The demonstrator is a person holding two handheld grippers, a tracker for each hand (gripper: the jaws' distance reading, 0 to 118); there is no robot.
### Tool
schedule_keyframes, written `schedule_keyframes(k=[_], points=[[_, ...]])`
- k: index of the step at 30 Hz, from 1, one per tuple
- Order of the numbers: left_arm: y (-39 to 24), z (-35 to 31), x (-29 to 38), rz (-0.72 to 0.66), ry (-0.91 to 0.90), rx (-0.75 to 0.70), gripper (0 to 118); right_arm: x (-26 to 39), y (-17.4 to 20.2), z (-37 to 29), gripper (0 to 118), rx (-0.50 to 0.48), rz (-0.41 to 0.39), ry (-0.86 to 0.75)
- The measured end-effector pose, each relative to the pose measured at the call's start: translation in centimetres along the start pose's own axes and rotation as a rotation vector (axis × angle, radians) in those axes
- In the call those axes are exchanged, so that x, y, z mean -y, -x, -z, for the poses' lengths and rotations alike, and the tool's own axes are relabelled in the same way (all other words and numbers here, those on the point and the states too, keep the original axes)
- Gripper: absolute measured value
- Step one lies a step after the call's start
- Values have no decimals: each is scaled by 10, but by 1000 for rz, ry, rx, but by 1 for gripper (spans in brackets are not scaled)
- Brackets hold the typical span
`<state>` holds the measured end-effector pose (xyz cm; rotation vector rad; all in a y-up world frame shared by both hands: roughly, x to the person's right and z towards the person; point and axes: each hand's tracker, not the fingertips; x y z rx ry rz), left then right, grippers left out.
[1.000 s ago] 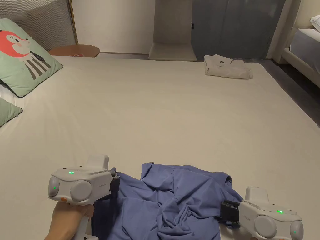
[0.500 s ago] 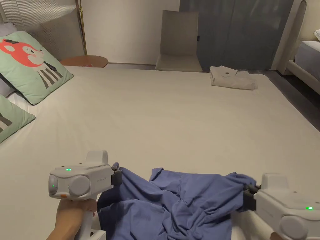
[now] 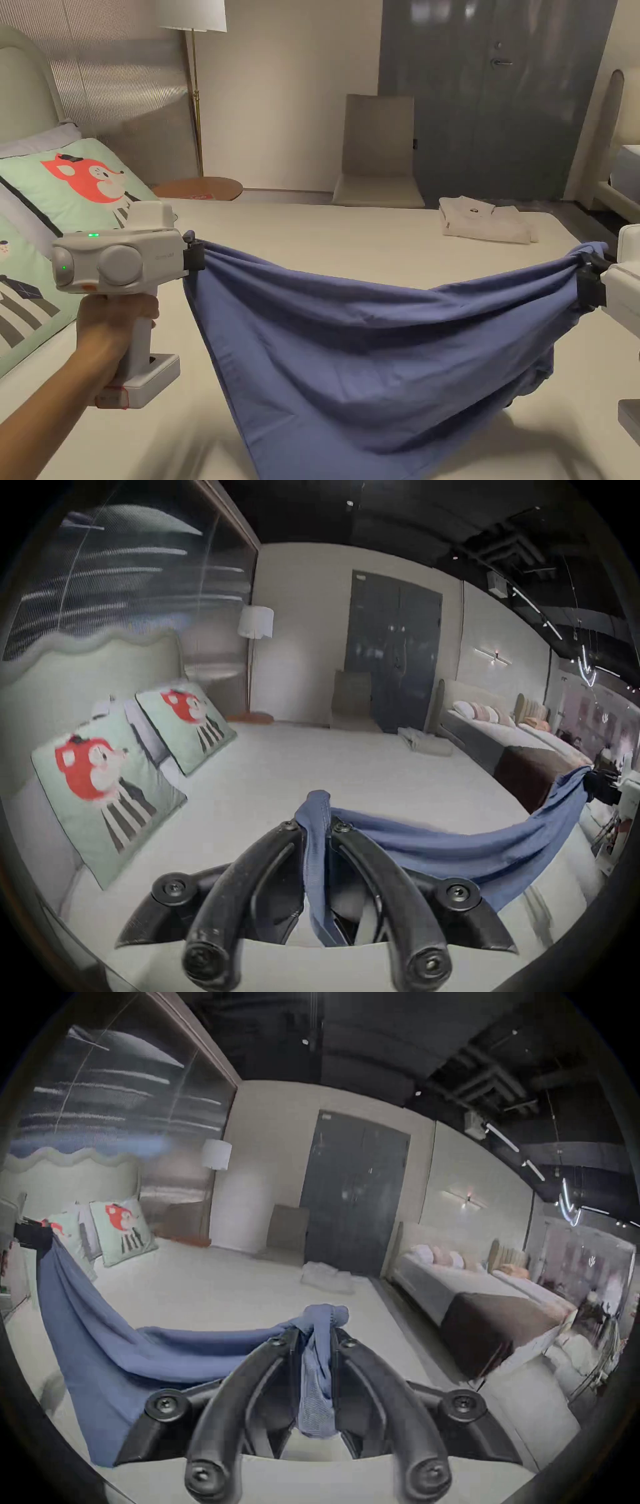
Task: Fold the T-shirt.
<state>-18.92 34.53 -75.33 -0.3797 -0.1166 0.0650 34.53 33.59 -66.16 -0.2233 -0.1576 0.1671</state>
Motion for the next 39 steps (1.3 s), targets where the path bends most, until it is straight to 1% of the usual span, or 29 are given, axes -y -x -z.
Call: schedule_keyframes(k=[2,5,7,9,12,15,19,22,25,28,30,32,34,39], points=[[-3,7,-25,22,-46,-34,2,-18,-6,12,16,19,9,-33],[-5,23,-56,70,-99,-77,2,-38,-14,29,16,11,33,-76],[-6,34,-76,75,-123,-92,2,-49,-16,37,16,14,51,-91],[-7,44,-89,71,-145,-106,2,-56,-15,48,17,16,27,-113],[-8,55,-96,69,-168,-124,2,-53,-15,75,17,9,24,-121],[-5,69,-85,61,-171,-139,2,-40,-7,88,16,5,26,-97],[1,88,-49,52,-114,-153,2,-7,6,98,17,-15,30,-23],[6,100,-10,90,-35,-164,2,29,11,108,17,-39,61,52],[15,110,31,60,33,-162,2,65,17,111,17,-44,66,117],[24,108,74,26,100,-160,2,103,21,107,17,-56,91,180],[29,101,103,20,138,-157,2,125,24,94,17,-74,109,215],[32,89,132,-3,181,-150,2,145,27,80,17,-73,109,249],[37,75,160,-14,206,-156,2,164,29,62,17,-93,136,290],[48,26,220,-61,282,-154,2,205,33,11,17,-105,165,359]])
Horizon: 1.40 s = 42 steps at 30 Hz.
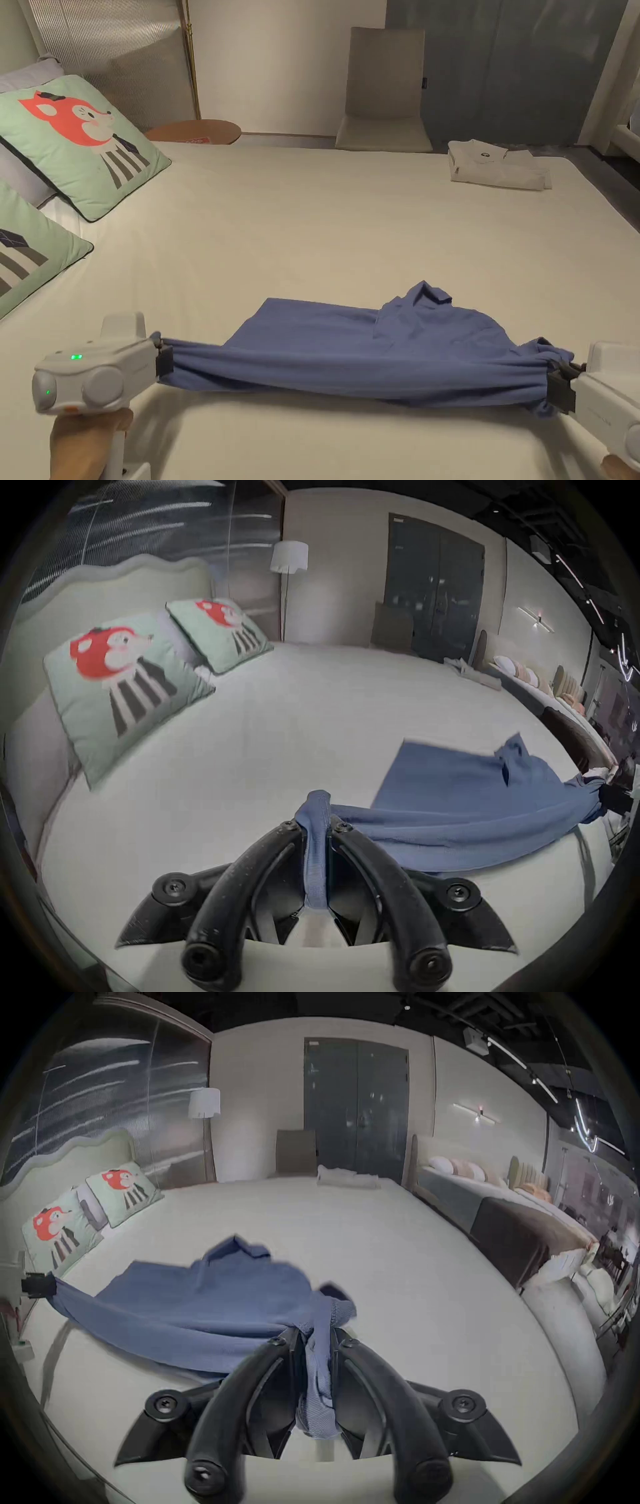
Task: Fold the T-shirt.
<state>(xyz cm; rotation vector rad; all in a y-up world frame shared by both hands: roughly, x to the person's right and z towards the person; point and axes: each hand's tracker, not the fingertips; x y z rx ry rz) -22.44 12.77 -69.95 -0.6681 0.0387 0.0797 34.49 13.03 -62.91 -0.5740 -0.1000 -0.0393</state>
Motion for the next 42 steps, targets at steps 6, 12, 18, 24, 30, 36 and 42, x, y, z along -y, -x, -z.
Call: schedule_keyframes(k=[6,12,18,24,30,36,42], points=[[21,-43,67,-27,60,7,2,58,-3,-43,17,-15,72,57],[47,-79,119,-43,104,6,2,100,-5,-88,17,-26,118,100],[63,-94,151,-38,167,-9,2,144,2,-117,17,-3,102,176],[59,-95,150,-70,188,-17,3,158,5,-116,17,26,114,186],[39,-107,127,-34,149,-30,85,119,18,-133,86,51,80,109],[-10,-146,66,-36,-121,105,107,39,45,-164,107,18,65,-180],[-60,-184,26,13,-384,162,107,-11,78,-194,107,12,5,-410]])
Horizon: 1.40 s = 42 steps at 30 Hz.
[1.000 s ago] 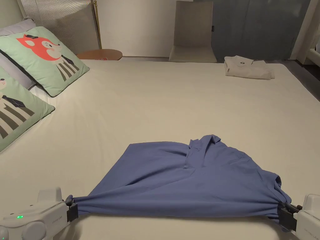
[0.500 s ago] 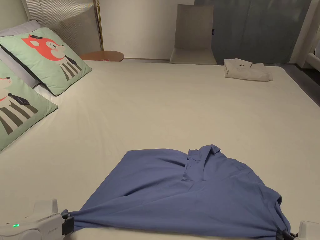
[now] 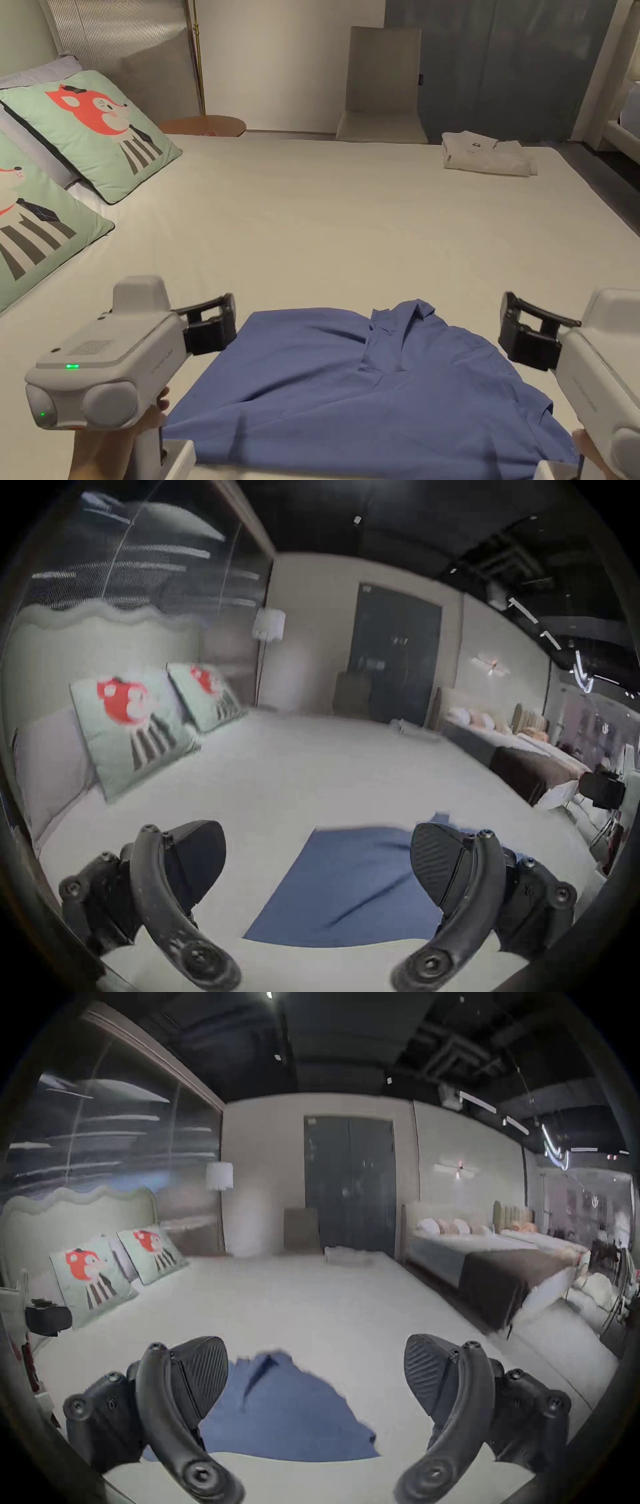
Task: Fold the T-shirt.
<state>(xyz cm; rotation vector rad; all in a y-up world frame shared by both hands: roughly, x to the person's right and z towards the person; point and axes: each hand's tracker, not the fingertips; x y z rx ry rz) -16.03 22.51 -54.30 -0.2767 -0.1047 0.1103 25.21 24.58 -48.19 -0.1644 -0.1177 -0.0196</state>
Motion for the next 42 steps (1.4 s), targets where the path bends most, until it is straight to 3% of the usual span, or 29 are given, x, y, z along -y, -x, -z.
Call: schedule_keyframes(k=[4,6,7,9,10,11,19,26,31,32,33,35,37,38,42], points=[[-26,-8,-9,62,-112,2,103,-8,10,-1,107,24,-36,-61],[-33,-8,-8,89,-144,8,82,-11,16,-6,96,36,-54,-95],[-36,-9,-7,90,-151,6,65,-11,18,-7,83,42,-61,-99],[-42,-8,-4,101,-166,15,4,-12,21,-8,33,51,-73,-107],[-40,-6,-4,102,-162,23,0,-12,21,-8,8,49,-74,-108],[-40,-6,-3,101,-158,35,0,-12,21,-8,1,49,-76,-107],[-25,1,2,78,-81,40,0,-12,21,-2,1,24,-77,-112],[20,13,24,96,214,-27,0,-6,24,10,1,-1,-75,-87],[65,18,48,6,430,-63,0,-3,31,16,1,-21,-78,-67],[73,19,54,-17,462,-78,4,-2,32,19,1,-28,-78,-59],[79,19,59,-35,480,-87,18,4,34,24,1,-37,-77,-52],[85,14,70,-41,493,-103,68,9,37,30,1,-48,-79,-41],[90,14,78,-43,519,-118,94,9,40,30,1,-58,-82,-32],[92,11,85,-49,522,-128,98,10,42,31,1,-64,-82,-27],[101,12,107,-54,569,-155,96,11,48,31,1,-80,-84,-3]])
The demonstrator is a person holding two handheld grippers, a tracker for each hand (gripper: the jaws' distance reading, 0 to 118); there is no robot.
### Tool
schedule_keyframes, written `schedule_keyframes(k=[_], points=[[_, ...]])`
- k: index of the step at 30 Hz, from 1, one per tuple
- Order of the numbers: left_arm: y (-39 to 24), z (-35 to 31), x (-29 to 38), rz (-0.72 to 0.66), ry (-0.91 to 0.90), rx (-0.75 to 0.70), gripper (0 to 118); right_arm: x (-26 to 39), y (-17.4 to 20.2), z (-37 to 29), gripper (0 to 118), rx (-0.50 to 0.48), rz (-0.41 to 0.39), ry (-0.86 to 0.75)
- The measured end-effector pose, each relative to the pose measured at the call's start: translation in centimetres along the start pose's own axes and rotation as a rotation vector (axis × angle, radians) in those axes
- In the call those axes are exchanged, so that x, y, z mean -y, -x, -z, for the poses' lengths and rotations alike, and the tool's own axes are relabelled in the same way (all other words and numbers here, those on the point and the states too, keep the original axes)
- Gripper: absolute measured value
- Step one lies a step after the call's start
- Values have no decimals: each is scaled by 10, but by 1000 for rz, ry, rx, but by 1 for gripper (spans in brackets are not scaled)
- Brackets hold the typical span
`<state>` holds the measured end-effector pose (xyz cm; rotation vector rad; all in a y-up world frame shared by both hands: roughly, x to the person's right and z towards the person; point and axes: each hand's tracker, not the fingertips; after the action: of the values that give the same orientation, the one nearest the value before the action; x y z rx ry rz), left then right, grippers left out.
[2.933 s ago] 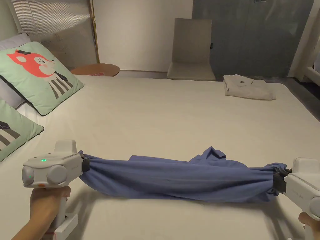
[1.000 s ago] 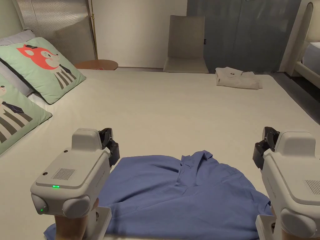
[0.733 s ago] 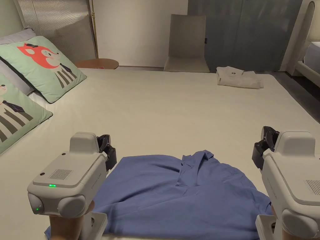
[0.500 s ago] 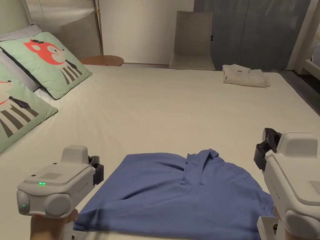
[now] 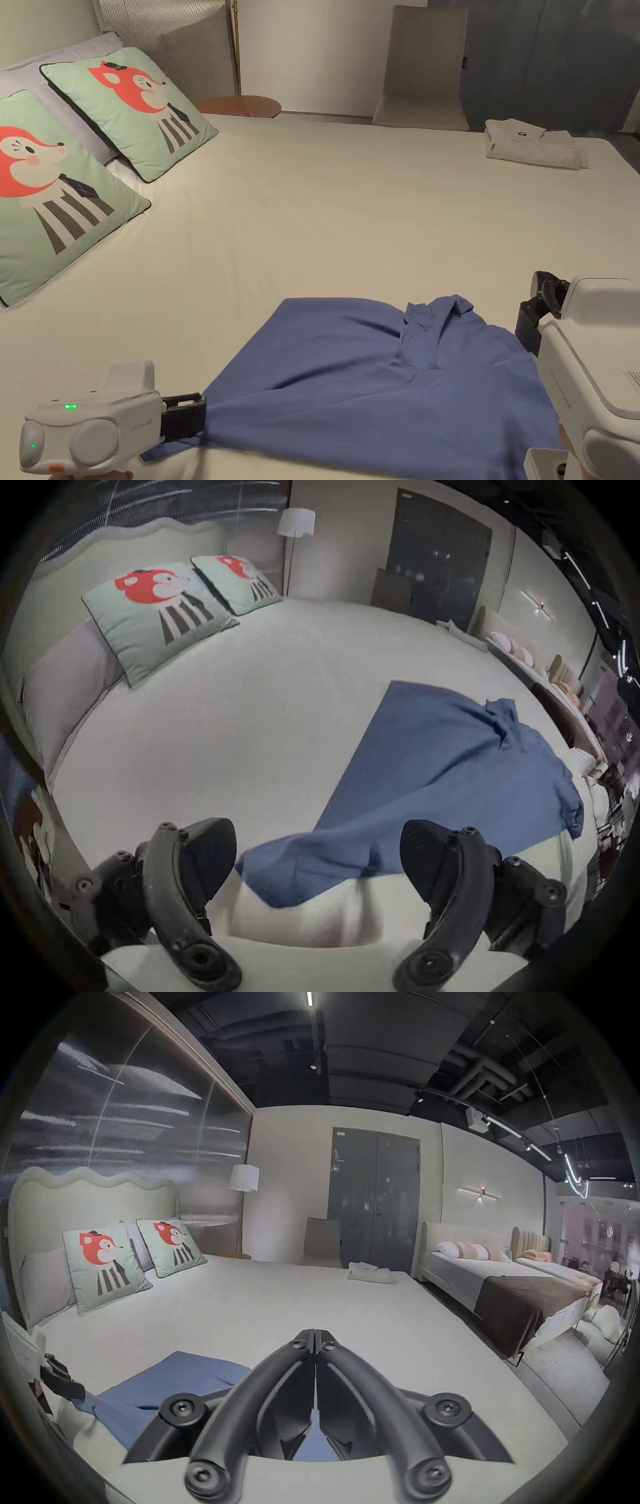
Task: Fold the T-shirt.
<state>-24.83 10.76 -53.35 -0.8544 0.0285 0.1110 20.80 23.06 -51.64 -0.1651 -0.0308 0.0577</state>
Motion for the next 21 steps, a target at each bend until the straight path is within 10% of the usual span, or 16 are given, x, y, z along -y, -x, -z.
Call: schedule_keyframes(k=[7,18,19,21], points=[[-4,29,26,78,80,-4,10,4,-2,-1,1,-7,3,33],[-33,-11,-6,83,-135,63,7,30,-42,41,2,65,18,203],[-34,-13,-11,76,-145,73,7,34,-49,52,8,70,15,254],[-36,-14,-21,61,-156,94,7,46,-63,83,60,71,26,354]])
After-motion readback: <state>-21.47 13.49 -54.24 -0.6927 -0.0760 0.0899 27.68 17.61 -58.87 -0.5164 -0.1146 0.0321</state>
